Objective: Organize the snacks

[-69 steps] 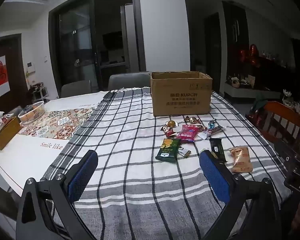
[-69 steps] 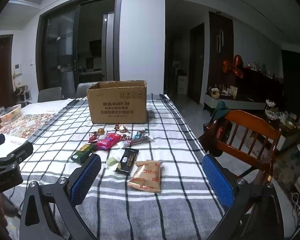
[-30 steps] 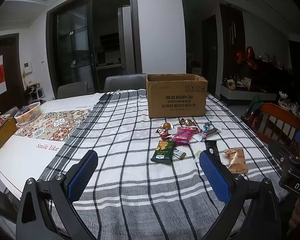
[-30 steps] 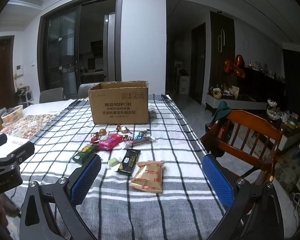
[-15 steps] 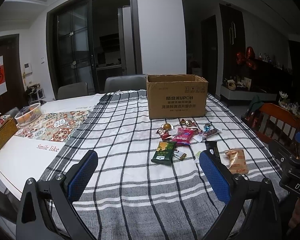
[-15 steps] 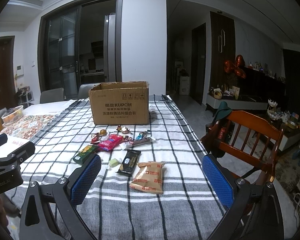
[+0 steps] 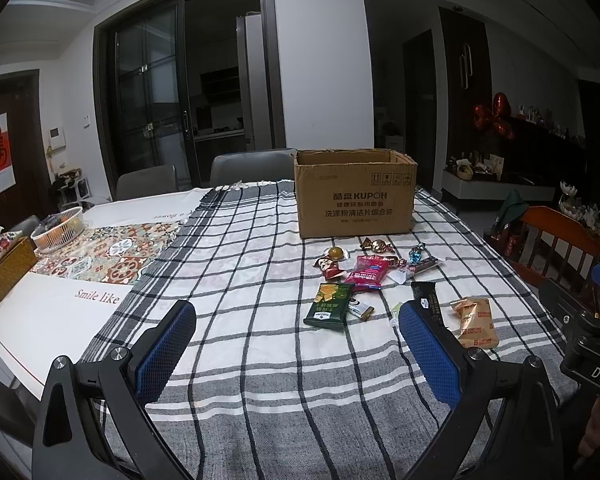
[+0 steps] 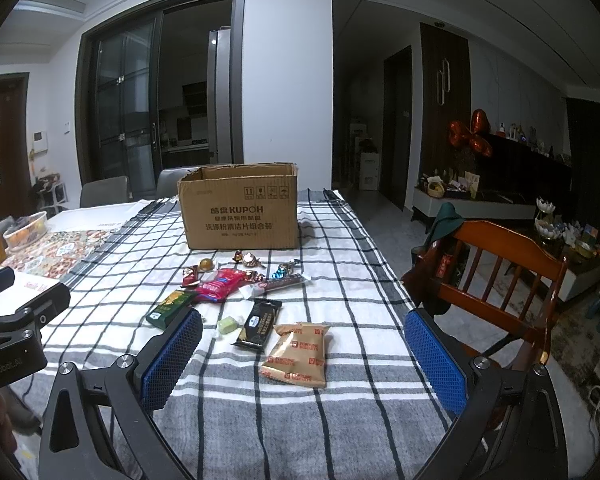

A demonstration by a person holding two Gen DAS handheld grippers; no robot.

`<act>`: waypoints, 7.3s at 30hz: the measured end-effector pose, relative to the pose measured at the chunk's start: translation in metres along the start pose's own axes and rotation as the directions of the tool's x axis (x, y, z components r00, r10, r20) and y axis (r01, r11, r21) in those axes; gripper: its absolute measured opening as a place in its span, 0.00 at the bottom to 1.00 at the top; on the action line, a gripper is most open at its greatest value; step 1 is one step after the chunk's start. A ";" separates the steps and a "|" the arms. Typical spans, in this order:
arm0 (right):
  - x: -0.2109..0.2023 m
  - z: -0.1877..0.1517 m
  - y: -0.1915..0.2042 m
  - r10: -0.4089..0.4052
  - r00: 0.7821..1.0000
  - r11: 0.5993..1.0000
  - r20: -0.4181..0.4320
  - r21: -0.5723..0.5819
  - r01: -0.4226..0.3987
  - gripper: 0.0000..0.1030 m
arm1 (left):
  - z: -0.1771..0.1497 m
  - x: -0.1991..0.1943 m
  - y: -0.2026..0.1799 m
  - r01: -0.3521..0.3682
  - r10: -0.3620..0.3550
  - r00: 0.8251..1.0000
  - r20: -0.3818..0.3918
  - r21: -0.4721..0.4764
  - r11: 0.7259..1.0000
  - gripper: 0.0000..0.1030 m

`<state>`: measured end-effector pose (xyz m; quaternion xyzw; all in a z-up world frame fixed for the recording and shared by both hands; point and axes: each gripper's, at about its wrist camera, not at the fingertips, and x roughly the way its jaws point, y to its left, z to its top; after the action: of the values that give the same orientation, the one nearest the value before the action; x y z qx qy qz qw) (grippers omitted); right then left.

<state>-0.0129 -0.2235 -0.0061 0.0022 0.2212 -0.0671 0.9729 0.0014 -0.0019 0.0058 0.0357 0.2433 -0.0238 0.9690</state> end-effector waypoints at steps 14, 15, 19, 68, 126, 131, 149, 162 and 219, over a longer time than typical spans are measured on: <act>0.000 -0.001 -0.002 0.001 1.000 1.000 0.001 0.001 -0.001 0.99 | -0.001 0.000 0.000 -0.001 0.001 1.000 0.002 0.001 1.000 1.00; 0.000 -0.001 -0.002 0.001 1.000 1.000 0.000 0.000 -0.001 0.99 | -0.001 0.000 0.000 -0.001 0.001 1.000 0.002 0.000 1.000 1.00; 0.000 -0.001 -0.001 0.001 1.000 1.000 0.000 -0.001 -0.001 0.99 | 0.001 0.000 0.001 -0.004 0.004 1.000 0.004 0.000 1.000 1.00; 0.168 -0.030 0.004 -0.040 0.922 0.994 -0.385 0.080 0.077 0.69 | -0.012 0.215 -0.016 0.224 -0.189 0.917 -0.351 0.060 0.973 0.57; 0.140 0.106 0.028 0.252 0.963 0.966 -0.096 -0.037 -0.257 0.53 | 0.113 0.143 -0.007 0.262 -0.254 0.963 -0.090 0.093 0.961 0.43; 0.158 0.140 0.028 0.277 0.959 0.960 -0.059 -0.030 -0.279 0.53 | 0.144 0.157 -0.007 0.274 -0.270 0.961 -0.055 0.096 0.957 0.43; 0.263 0.220 0.039 0.332 0.939 0.942 -0.089 -0.019 -0.335 0.53 | 0.215 0.248 -0.014 0.266 -0.258 0.963 -0.076 0.138 0.954 0.43; 0.321 0.244 0.041 0.268 0.957 0.963 -0.109 -0.009 -0.271 0.76 | 0.237 0.314 -0.015 0.263 -0.256 0.956 -0.146 0.031 0.964 0.68; 0.140 0.040 0.020 0.151 0.954 0.988 -0.258 -0.004 -0.157 0.70 | 0.043 0.144 -0.037 0.374 -0.346 0.927 -0.145 0.269 0.888 0.60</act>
<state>0.1319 -0.2227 -0.0312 0.0163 0.3452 0.0123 0.9383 0.1464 -0.0464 -0.0264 0.1335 0.2844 -0.2372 0.9193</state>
